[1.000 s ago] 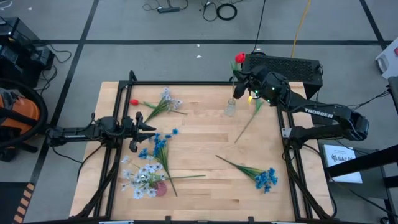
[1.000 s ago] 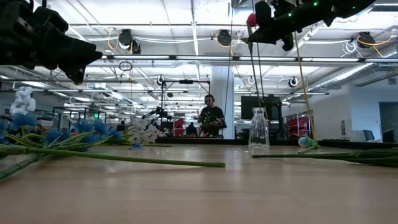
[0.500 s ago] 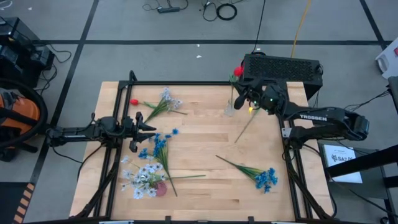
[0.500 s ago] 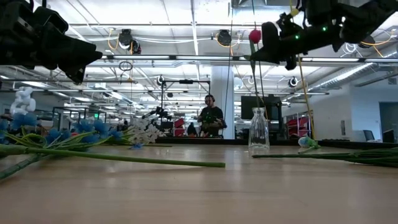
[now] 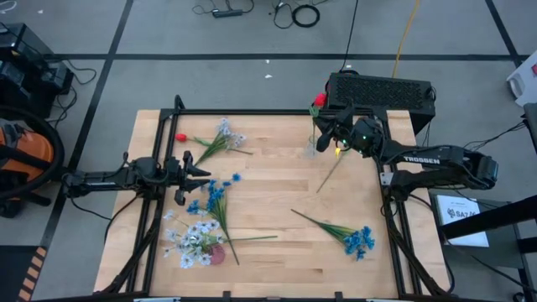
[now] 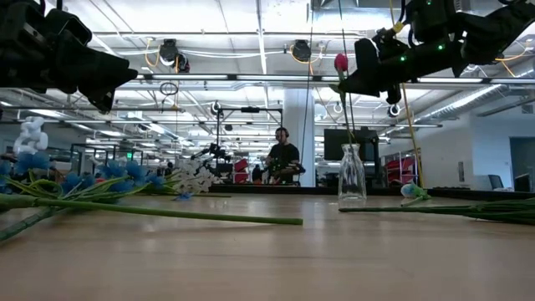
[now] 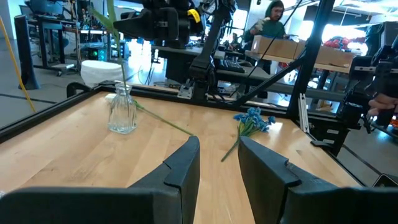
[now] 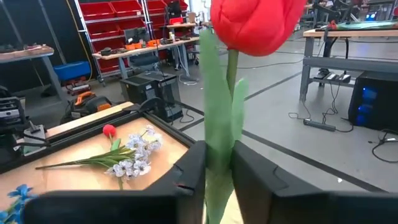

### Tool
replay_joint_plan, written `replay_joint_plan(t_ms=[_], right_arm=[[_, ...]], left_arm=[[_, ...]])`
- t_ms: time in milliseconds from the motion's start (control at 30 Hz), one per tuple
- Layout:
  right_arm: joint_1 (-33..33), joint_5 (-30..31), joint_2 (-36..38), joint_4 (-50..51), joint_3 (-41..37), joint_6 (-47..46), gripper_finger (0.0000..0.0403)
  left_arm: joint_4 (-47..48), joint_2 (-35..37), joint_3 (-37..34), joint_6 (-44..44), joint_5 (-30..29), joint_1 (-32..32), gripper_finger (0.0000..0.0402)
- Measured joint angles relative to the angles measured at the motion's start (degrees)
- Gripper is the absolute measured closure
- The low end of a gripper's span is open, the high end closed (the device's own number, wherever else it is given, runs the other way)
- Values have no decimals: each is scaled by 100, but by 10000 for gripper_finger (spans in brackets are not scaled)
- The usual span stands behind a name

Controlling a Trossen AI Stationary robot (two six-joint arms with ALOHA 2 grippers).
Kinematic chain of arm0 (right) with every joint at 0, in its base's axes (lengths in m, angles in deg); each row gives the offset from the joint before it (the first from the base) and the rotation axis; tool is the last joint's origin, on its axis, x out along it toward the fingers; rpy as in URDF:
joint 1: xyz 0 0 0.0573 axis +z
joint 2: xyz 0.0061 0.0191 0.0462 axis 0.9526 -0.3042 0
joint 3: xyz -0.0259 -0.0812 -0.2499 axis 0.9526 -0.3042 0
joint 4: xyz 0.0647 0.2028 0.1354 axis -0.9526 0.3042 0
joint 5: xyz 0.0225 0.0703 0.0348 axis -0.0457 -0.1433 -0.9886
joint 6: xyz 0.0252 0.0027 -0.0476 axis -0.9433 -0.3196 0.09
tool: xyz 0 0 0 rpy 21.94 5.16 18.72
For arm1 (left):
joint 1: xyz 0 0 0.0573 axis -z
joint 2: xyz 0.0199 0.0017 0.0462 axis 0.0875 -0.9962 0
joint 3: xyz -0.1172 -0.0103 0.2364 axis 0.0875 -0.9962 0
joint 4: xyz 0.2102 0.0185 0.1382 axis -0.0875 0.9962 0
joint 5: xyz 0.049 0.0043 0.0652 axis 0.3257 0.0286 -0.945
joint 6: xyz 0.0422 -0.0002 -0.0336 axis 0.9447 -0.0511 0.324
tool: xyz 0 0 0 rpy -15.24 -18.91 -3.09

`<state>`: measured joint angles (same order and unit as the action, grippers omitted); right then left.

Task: Sort flowers into vase by color
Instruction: Put the right red flowers into the transparent vase, then put the white flowers into the pink vase

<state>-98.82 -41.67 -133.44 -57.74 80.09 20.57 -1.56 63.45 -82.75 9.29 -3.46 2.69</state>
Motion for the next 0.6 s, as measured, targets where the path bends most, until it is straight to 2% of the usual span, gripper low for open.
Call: replay_joint_plan(t_ms=[167, 333, 467, 600], right_arm=[[0, 0, 26, 125, 0, -1, 273], [0, 2, 360, 684, 0, -5, 228], [0, 43, 891, 1266, 0, -252, 212], [2, 261, 1472, 2024, 0, -852, 214]], left_arm=[[-1, 0, 2, 0, -1, 0, 285], [0, 0, 0, 0, 0, 0, 285], [0, 0, 0, 0, 0, 0, 285], [1, 0, 0, 0, 1, -1, 285]])
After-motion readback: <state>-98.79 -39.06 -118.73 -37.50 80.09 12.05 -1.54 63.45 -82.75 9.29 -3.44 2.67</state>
